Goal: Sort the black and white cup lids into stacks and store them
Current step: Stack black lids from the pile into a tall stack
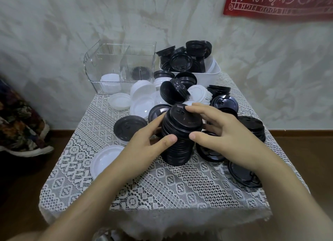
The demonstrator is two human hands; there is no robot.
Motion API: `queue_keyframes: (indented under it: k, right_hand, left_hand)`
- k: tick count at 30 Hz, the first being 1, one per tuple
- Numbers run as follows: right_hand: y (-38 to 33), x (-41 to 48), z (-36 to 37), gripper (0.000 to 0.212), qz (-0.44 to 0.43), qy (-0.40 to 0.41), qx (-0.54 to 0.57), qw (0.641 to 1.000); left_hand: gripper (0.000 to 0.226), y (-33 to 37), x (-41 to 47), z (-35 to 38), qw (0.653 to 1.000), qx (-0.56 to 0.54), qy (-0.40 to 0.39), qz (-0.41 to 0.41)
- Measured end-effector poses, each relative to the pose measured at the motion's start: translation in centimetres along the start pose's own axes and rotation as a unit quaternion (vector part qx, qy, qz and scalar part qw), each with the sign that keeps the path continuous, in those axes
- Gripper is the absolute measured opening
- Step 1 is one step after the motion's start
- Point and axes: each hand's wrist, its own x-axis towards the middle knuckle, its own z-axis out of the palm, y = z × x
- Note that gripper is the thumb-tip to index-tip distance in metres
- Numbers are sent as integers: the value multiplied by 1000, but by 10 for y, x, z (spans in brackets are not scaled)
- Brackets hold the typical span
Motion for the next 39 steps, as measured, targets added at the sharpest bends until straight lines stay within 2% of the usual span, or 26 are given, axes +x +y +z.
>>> queue_keyframes:
  k: [11, 17, 22, 27, 34, 37, 39]
  right_hand:
    - [2, 0, 3, 50, -13, 27, -25, 999]
    - [3, 1, 8, 47, -14, 26, 4, 1000]
    - [2, 1, 7, 47, 7, 10, 13, 1000]
    - [1, 1, 9, 49, -10, 25, -23, 999]
    - [6, 4, 13, 71, -12, 27, -41, 999]
    - [9, 6, 12, 91, 18, 23, -42, 999]
    - [9, 6, 12, 95, 34, 19, -33, 999]
  left_hand:
    - [58, 1, -2, -2, 1000, 11, -10, 15]
    - [52, 4, -3, -2, 1000, 2, -21, 19]
    - [60, 3, -4, -3, 999, 16, -34, 10]
    - [62, 3, -3, -1, 1000, 20, -21, 8]
    - [59, 1, -3, -2, 999, 21, -18, 21]
    - [63, -1, -2, -3, 999, 18, -21, 16]
    - [64, -1, -2, -3, 999, 20, -25, 13]
